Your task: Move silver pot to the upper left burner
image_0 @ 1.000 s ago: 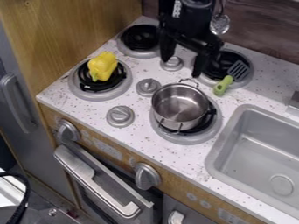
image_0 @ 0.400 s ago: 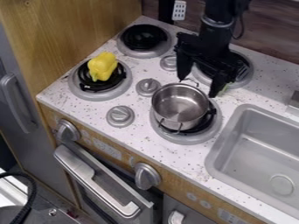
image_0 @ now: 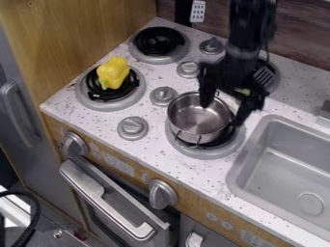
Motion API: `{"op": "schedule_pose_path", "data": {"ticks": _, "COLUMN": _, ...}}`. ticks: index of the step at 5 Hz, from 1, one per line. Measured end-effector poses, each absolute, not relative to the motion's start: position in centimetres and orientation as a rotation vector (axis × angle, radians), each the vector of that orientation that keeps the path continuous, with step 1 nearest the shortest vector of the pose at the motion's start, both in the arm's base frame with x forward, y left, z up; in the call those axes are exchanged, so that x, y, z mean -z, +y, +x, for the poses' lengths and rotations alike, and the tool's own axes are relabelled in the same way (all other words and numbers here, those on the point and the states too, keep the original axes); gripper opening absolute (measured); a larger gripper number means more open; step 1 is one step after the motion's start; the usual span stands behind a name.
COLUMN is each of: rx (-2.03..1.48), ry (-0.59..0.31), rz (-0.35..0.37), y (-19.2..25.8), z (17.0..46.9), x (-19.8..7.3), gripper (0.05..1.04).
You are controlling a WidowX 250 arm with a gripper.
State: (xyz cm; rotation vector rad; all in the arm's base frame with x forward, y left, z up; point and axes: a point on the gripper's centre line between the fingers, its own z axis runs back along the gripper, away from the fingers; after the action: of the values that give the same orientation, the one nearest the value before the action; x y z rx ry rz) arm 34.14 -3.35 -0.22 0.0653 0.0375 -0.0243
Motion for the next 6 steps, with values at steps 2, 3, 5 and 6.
{"op": "schedule_pose_path", "data": {"ticks": 2, "rx": -0.038, "ry": 0.048, "rz": 0.024, "y": -2.2, "z": 35.2, "x": 4.1, "gripper": 0.945}}
{"op": "schedule_pose_path", "data": {"ticks": 3, "rx": -0.025, "ry": 0.019, "rz": 0.016, "y": -2.2, "z": 35.8, "x": 4.2, "gripper": 0.675}}
{"op": "schedule_pose_path", "data": {"ticks": 5, "rx": 0.063, "ry": -0.199, "rz": 0.047, "y": -1.2, "z": 36.3, "x": 1.9, "gripper": 0.165}}
{"op": "schedule_pose_path", "data": {"ticks": 6, "rx": 0.179, "ry": -0.276, "rz": 0.110, "y": 1.2, "z": 37.9, "x": 0.0, "gripper": 0.068}}
